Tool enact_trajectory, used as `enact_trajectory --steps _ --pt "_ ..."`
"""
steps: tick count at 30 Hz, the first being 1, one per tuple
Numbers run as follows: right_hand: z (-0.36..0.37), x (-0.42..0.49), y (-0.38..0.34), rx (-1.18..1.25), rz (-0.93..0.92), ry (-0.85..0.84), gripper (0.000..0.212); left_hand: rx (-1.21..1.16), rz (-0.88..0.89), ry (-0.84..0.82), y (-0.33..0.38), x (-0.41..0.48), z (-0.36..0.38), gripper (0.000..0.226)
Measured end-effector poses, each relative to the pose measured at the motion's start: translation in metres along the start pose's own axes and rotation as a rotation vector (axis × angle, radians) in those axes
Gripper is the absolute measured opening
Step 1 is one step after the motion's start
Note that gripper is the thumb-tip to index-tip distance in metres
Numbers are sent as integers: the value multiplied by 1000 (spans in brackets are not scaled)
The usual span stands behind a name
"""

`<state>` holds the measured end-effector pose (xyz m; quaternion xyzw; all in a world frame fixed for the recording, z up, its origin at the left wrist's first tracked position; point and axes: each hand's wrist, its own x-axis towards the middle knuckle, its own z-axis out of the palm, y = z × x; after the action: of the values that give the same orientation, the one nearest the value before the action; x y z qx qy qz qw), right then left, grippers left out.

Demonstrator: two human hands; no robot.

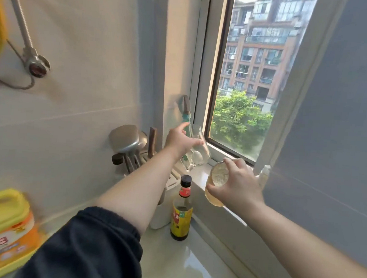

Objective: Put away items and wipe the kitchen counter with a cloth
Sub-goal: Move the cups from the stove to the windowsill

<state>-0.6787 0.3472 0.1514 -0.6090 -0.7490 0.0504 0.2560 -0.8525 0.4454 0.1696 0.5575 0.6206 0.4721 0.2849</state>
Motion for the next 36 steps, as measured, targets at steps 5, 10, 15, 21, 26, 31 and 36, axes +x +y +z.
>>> enact_trajectory --steps 5,10,15,21,26,31,36 --pt "22 33 10 -14 139 9 82 199 106 -86 -5 37 20 88" --pt "50 51 17 -46 207 -77 79 302 105 -194 -33 51 33 87" --pt "62 71 21 -54 196 -46 73 324 113 -211 -51 61 37 88" --pt "67 87 24 -80 158 -23 88 337 148 -325 -52 69 38 89" --pt "65 73 30 -82 274 -71 102 374 174 -429 -54 70 23 90" --pt "70 66 35 -11 335 -69 93 486 274 -215 -67 59 19 75" --pt "80 77 30 2 321 -33 89 366 222 -138 -72 48 25 70"
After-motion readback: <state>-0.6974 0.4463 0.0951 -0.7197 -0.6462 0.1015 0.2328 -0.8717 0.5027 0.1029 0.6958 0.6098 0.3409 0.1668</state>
